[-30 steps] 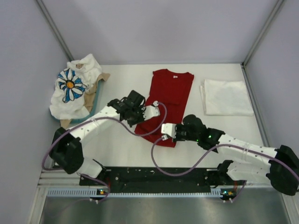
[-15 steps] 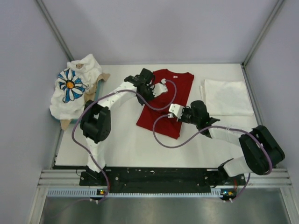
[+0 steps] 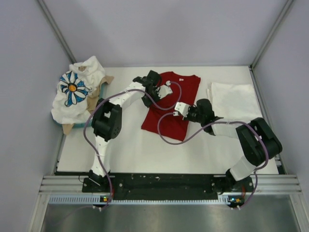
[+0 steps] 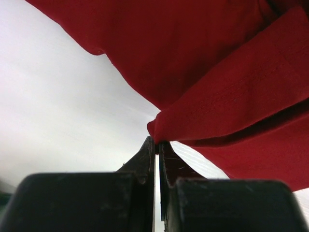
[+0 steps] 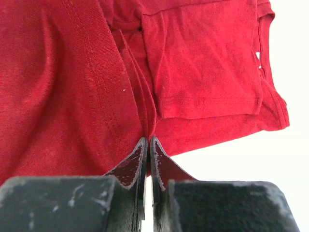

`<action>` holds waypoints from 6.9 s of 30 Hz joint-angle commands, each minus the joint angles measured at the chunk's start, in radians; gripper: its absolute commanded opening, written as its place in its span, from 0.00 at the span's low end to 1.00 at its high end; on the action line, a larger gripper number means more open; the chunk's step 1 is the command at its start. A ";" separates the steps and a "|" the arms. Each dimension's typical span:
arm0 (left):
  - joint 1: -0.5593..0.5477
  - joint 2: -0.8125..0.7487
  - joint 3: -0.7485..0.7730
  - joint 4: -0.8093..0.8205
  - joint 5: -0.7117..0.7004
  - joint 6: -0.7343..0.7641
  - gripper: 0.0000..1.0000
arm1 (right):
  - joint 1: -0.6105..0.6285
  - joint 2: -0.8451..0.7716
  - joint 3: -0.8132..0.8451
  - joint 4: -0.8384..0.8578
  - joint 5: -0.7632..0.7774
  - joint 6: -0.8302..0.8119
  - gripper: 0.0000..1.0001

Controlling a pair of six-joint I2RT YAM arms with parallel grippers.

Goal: Fold and stack the t-shirts
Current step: Fold the folded rectangular tshirt in 1/3 of the way, then grab one side of the 2/3 rectangular tshirt with both arms, then fold the long partially folded tshirt into a neat square

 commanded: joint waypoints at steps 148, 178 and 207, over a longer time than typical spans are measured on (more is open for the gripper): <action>0.109 -0.470 -0.250 -0.048 0.233 -0.099 0.00 | -0.221 -0.232 0.053 -0.170 -0.503 0.960 0.00; 0.239 -0.317 -0.182 0.057 0.200 -0.279 0.45 | -0.230 0.140 0.389 -0.463 -0.309 1.251 0.61; 0.207 0.031 -0.030 0.082 0.233 -0.329 0.18 | -0.195 0.528 0.713 -0.484 -0.267 1.461 0.00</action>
